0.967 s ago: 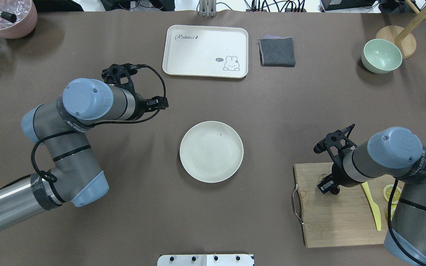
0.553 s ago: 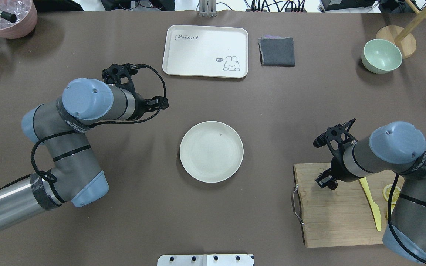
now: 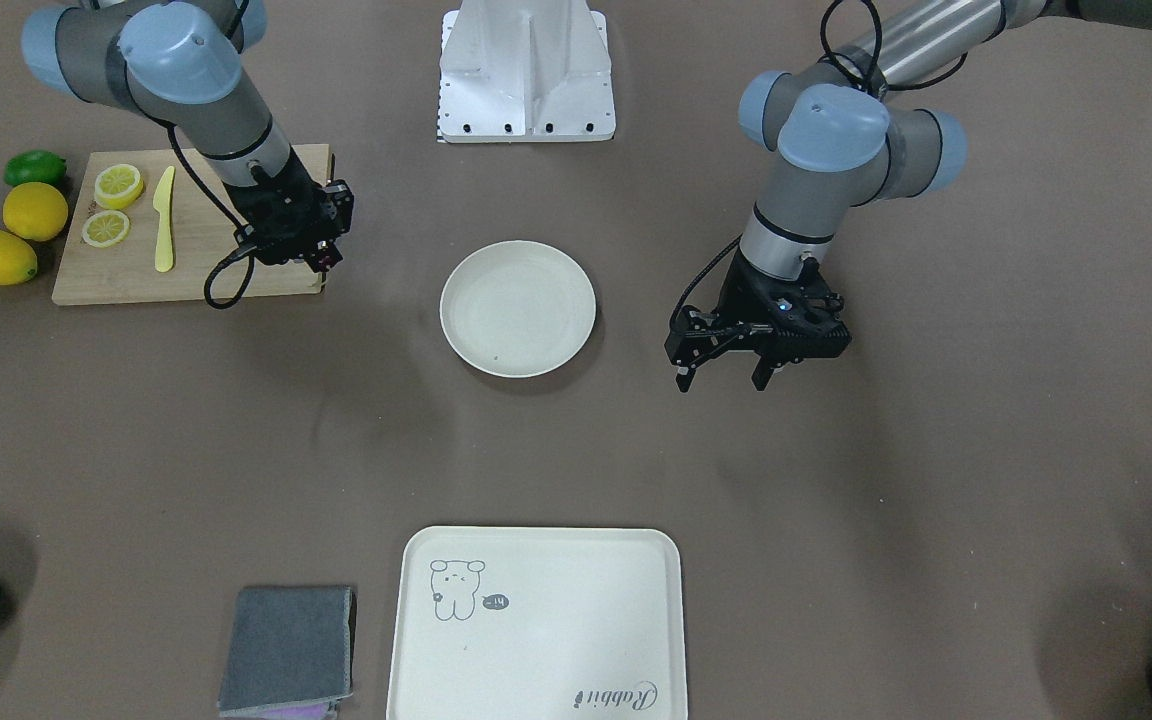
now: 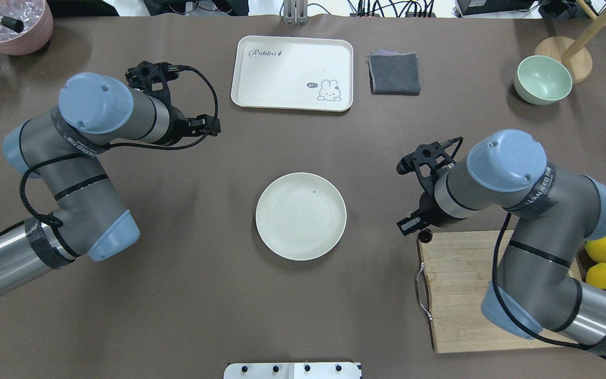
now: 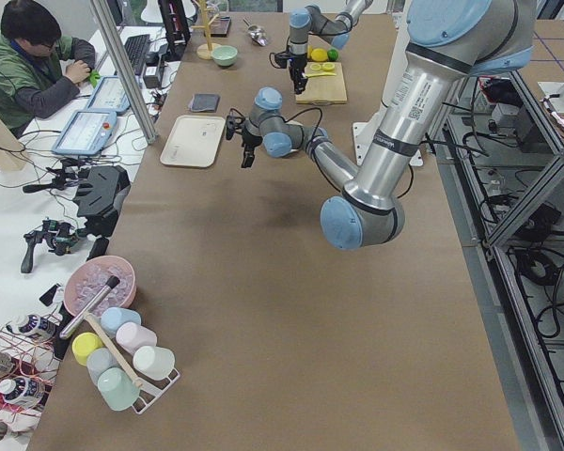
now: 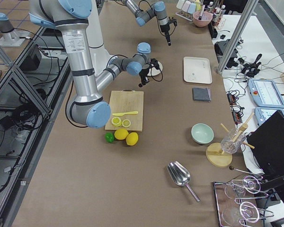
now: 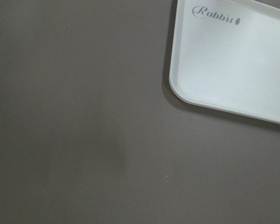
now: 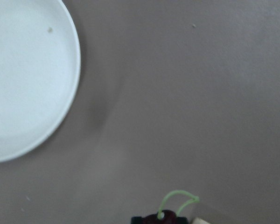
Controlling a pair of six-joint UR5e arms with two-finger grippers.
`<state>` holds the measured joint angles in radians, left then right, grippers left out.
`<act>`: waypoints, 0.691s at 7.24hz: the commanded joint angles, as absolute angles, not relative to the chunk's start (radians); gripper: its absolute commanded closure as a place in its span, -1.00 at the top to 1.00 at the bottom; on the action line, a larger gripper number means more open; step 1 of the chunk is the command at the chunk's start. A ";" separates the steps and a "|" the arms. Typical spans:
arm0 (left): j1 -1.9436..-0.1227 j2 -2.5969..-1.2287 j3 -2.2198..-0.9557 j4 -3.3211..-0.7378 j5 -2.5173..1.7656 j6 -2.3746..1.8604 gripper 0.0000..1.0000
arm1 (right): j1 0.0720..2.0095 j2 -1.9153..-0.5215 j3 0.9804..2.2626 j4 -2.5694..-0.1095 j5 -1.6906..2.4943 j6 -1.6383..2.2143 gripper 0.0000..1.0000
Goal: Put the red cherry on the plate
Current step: 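Lift the cherries and carry them over the white bowl while the left arm draws back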
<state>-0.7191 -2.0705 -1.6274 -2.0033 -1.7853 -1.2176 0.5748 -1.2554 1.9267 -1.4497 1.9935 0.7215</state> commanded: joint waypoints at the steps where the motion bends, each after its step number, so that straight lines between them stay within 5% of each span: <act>1: -0.771 -2.069 -1.598 -2.008 -1.799 -1.167 0.96 | 0.574 -1.027 1.765 -1.474 1.987 0.848 -1.00; 5: -0.779 -2.068 -1.572 -2.014 -1.799 -1.134 0.96 | 0.486 -0.848 1.583 -1.468 1.876 0.931 -1.00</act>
<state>-0.7773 -2.0686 -1.5809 -2.0122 -1.7993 -1.1356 0.5165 -0.8773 1.6141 -1.4695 1.9095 0.9149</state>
